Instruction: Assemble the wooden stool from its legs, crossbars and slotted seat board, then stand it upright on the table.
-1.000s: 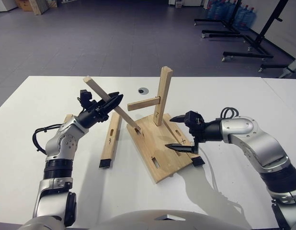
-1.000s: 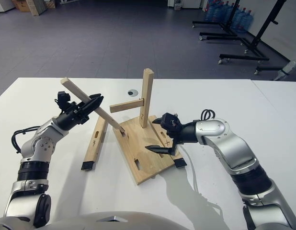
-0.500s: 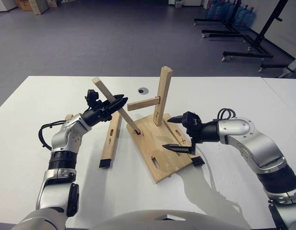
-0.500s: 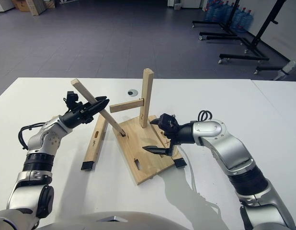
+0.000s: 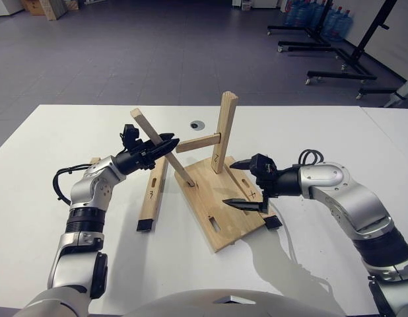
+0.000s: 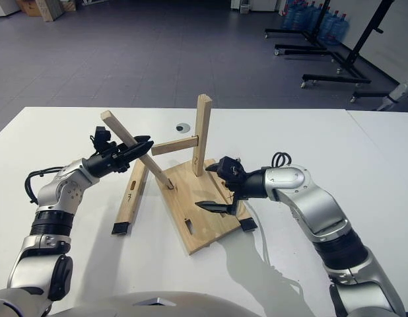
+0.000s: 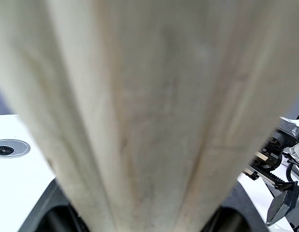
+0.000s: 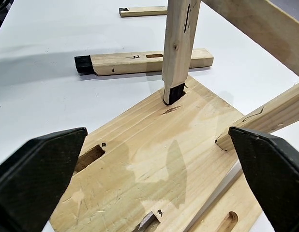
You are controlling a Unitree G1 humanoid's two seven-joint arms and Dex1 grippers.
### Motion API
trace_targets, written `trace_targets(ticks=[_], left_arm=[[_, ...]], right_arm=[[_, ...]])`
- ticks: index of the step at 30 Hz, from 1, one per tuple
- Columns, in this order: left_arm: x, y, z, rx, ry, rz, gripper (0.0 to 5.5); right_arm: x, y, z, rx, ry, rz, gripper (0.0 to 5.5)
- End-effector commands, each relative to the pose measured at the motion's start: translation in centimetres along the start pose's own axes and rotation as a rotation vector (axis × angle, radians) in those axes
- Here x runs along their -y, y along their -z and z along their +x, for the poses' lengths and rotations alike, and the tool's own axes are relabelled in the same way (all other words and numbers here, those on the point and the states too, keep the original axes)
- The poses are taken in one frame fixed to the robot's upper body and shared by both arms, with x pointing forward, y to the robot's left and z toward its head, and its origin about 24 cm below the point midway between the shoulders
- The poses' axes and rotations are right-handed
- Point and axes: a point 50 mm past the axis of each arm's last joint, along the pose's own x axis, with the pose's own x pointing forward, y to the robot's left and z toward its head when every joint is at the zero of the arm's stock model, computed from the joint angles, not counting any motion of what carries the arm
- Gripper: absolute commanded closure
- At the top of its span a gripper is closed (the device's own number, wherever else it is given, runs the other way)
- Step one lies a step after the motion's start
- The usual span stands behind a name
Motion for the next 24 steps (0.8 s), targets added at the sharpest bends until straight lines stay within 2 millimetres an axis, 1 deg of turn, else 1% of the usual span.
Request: trace_targets(ticks=[1,5,8,11,16,24], left_arm=[[-0.6,-0.6,-0.2,-0.032,-0.021,0.031,3.48],[-0.8,-1.4,-0.3,-0.032,-0.021,0.039,3.48],[-0.9,-1.4,-0.3,-0.056,-0.020,0.047,3.48],[-0.7,-1.3,-0.1,-0.063,-0.014,0.049,3.48],[-0.4,-2.0,0.3,-0.050,0.009,0.039,3.48],[-0.2,-2.9,0.5,-0.038,0.015,0.028,3.48]], right_arm=[[0.0,-0.1,0.1,0.000,0.005,-0.004,0.10],[0.0,-0.2,0.1,0.002,0.004,-0.003,0.10],[0.0,-0.2,0.2,0.002,0.004,-0.002,0.10],[-0.1,-0.2,0.2,0.004,0.002,-0.001,0.10],[-0.2,-0.2,0.3,0.007,0.000,0.003,0.10],[-0.2,-0.2,0.4,0.009,-0.002,0.006,0.10]])
